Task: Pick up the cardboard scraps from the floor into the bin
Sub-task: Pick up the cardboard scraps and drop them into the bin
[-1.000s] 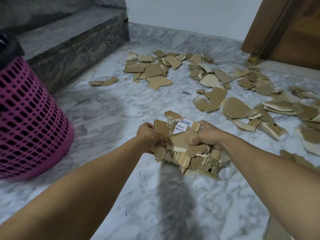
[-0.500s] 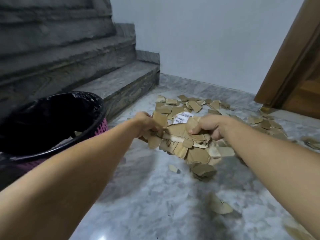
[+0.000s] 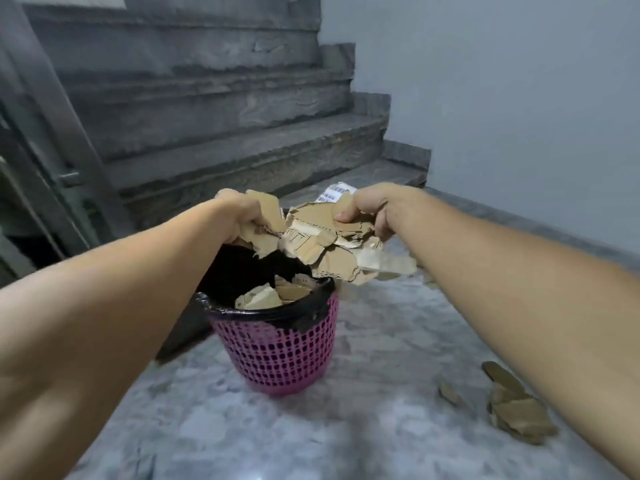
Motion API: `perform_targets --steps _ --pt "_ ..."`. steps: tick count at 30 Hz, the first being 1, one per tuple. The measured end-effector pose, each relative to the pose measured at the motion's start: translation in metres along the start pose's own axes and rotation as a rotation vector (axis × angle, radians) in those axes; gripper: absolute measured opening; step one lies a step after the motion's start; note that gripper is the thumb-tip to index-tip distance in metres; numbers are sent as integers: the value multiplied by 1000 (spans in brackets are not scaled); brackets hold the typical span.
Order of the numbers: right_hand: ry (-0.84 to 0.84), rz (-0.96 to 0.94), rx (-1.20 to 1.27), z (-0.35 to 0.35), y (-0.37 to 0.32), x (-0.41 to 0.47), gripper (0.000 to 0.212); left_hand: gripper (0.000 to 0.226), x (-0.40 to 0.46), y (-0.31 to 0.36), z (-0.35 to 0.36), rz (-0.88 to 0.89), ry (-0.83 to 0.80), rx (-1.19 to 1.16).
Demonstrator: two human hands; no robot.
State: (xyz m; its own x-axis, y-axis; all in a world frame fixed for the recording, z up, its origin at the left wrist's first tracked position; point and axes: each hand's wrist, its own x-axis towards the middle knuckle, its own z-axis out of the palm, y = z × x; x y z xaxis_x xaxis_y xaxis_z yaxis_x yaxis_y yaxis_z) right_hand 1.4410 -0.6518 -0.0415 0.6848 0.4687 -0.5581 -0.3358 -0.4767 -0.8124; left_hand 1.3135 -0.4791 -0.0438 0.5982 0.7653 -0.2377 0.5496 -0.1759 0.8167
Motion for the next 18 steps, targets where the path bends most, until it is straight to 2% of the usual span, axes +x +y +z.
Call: perform_targets --steps 4,7,8,10,12,13,15,18 --pt "-10 -101 1 65 -15 3 11 24 28 -36 -34 -31 202 -153" --pt "3 -170 22 94 -9 15 13 36 43 -60 -44 -58 272 -133" --pt "47 -189 -4 99 -3 21 21 38 45 -67 -43 -56 237 -114" --pt "140 -231 -80 105 12 35 36 44 47 -80 -37 -57 50 -97" --pt "223 -271 -200 107 25 43 39 64 47 -92 -31 -78 -137 -38" --pt "279 -279 -289 104 30 50 43 72 45 -97 -28 -60 -165 35" --pt "426 -347 -469 95 39 53 41 71 46 -109 -23 107 -24 273" --pt "631 -459 -625 83 50 47 25 65 44 -129 -19 363 331 651"
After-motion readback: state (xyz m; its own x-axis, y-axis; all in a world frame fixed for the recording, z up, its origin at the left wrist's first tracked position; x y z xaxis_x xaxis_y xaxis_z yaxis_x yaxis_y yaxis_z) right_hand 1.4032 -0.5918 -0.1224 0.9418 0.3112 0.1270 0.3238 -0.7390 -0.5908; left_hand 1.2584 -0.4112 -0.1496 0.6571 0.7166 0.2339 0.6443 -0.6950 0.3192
